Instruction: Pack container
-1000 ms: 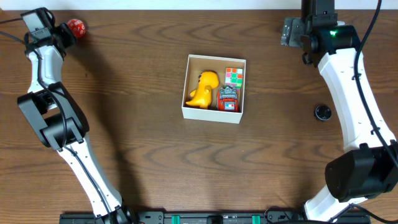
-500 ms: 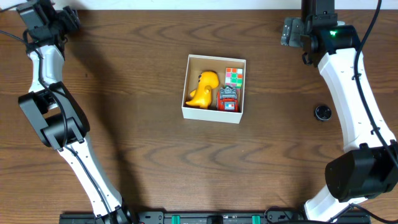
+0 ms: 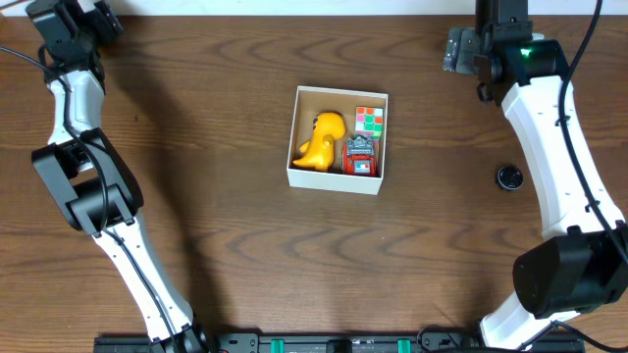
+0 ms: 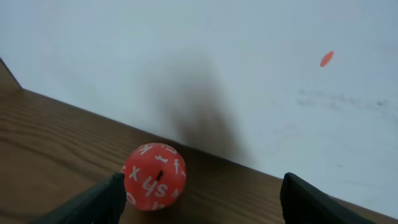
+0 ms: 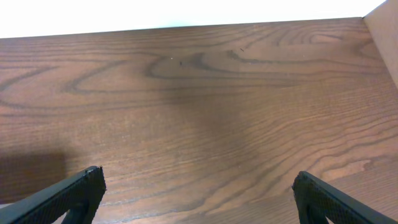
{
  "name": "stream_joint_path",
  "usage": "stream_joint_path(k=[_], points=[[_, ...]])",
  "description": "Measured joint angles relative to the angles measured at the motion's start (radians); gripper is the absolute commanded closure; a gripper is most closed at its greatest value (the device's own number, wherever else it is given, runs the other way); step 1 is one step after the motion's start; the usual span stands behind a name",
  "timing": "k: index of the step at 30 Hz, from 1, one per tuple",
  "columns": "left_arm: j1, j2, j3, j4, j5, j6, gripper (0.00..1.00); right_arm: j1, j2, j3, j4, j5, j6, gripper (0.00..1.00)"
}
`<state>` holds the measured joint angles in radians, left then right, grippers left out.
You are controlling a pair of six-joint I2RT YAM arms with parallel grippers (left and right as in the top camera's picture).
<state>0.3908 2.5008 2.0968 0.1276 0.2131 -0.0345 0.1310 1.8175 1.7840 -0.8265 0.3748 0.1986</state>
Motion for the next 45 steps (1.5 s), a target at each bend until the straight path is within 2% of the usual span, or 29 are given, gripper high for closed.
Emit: stream_joint_path(k=[15,27,45], points=[[0.004,0.098,0.000,0.139,-0.056,0.020,0.18,0.000,0.000,0.000,0.000,0.000,0.000,0.01],[0.006,0.182,0.000,0.219,-0.063,0.111,0.15,0.000,0.000,0.000,0.000,0.000,0.000,0.01],[0.007,0.262,-0.001,0.355,-0.046,0.119,0.14,0.000,0.000,0.000,0.000,0.000,0.000,0.01]])
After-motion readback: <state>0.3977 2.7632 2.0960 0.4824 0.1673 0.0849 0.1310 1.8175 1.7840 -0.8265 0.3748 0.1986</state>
